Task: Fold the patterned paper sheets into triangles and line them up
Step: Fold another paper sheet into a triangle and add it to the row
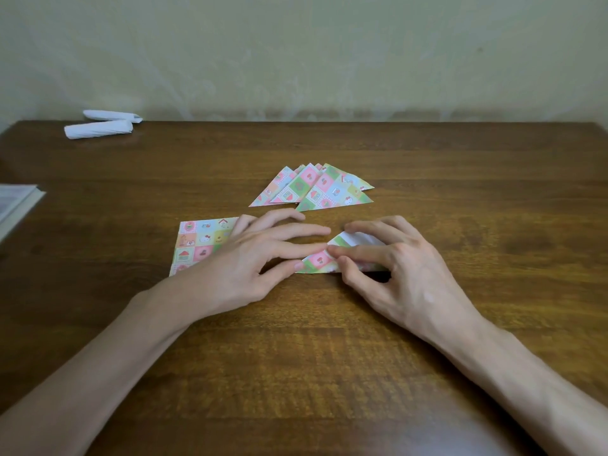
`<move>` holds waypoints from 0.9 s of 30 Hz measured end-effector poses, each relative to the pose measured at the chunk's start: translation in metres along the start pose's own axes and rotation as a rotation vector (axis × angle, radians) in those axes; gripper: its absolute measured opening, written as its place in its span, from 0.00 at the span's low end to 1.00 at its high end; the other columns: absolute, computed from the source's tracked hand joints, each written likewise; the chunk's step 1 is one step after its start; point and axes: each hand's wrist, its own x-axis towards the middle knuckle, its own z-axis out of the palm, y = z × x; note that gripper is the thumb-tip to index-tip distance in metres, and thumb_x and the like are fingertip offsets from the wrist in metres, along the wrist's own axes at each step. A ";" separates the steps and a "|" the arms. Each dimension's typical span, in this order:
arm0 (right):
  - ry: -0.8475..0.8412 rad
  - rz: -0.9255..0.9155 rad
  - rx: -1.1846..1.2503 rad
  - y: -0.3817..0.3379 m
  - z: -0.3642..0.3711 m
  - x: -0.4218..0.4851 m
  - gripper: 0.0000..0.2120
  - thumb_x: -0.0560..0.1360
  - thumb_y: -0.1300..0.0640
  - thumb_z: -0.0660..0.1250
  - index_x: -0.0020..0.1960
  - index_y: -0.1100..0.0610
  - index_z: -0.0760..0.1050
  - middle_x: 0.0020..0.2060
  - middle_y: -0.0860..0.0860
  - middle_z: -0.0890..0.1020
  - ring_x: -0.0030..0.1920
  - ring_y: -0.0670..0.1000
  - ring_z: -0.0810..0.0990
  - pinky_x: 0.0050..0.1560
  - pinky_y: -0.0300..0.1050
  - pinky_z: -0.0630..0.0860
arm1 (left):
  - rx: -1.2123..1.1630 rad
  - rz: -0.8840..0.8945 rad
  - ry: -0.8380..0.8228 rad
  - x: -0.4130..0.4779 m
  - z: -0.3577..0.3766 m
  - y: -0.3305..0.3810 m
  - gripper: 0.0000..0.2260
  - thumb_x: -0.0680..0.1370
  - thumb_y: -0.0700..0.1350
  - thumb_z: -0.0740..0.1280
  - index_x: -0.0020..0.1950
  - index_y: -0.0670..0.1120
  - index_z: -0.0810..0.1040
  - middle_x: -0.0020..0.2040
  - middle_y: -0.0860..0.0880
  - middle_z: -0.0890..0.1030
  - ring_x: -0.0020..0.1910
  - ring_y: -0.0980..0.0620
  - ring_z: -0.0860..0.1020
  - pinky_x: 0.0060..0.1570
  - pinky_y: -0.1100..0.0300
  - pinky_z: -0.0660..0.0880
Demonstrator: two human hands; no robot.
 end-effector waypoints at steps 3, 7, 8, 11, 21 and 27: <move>0.025 0.042 0.030 -0.003 0.002 0.001 0.15 0.79 0.39 0.64 0.55 0.41 0.87 0.60 0.44 0.83 0.59 0.48 0.76 0.59 0.51 0.77 | -0.011 -0.004 0.014 0.001 0.000 -0.001 0.18 0.85 0.49 0.63 0.74 0.65 0.73 0.75 0.71 0.67 0.79 0.61 0.58 0.70 0.49 0.58; 0.026 0.158 0.035 -0.014 0.006 0.006 0.17 0.74 0.32 0.63 0.44 0.42 0.83 0.57 0.38 0.80 0.59 0.48 0.74 0.54 0.55 0.76 | -0.031 -0.028 0.030 0.001 -0.001 -0.003 0.16 0.83 0.54 0.62 0.69 0.68 0.77 0.75 0.70 0.67 0.79 0.62 0.56 0.70 0.51 0.57; 0.020 0.166 0.015 -0.015 0.007 0.007 0.18 0.74 0.30 0.62 0.44 0.42 0.81 0.56 0.37 0.78 0.59 0.48 0.73 0.53 0.54 0.75 | -0.043 -0.035 0.031 0.001 -0.002 -0.002 0.16 0.82 0.54 0.63 0.68 0.69 0.77 0.74 0.69 0.67 0.79 0.62 0.56 0.70 0.51 0.56; 0.011 0.176 -0.004 -0.015 0.010 0.009 0.20 0.73 0.28 0.61 0.44 0.43 0.79 0.56 0.36 0.76 0.58 0.47 0.71 0.53 0.52 0.72 | -0.070 -0.048 0.042 0.001 -0.001 -0.002 0.16 0.81 0.53 0.64 0.67 0.69 0.78 0.73 0.69 0.69 0.79 0.62 0.56 0.69 0.50 0.57; 0.027 0.162 -0.019 -0.013 0.015 0.009 0.16 0.70 0.31 0.67 0.44 0.43 0.77 0.55 0.37 0.75 0.57 0.48 0.71 0.51 0.50 0.70 | -0.037 -0.072 0.063 0.002 0.002 -0.002 0.16 0.79 0.55 0.64 0.65 0.70 0.79 0.73 0.70 0.70 0.79 0.61 0.57 0.69 0.53 0.56; 0.023 0.145 -0.061 -0.014 0.015 0.007 0.16 0.71 0.31 0.65 0.45 0.43 0.76 0.56 0.37 0.75 0.57 0.49 0.70 0.51 0.49 0.69 | -0.017 -0.116 0.209 0.004 0.009 0.006 0.12 0.77 0.64 0.64 0.57 0.70 0.83 0.67 0.70 0.75 0.75 0.61 0.64 0.66 0.53 0.60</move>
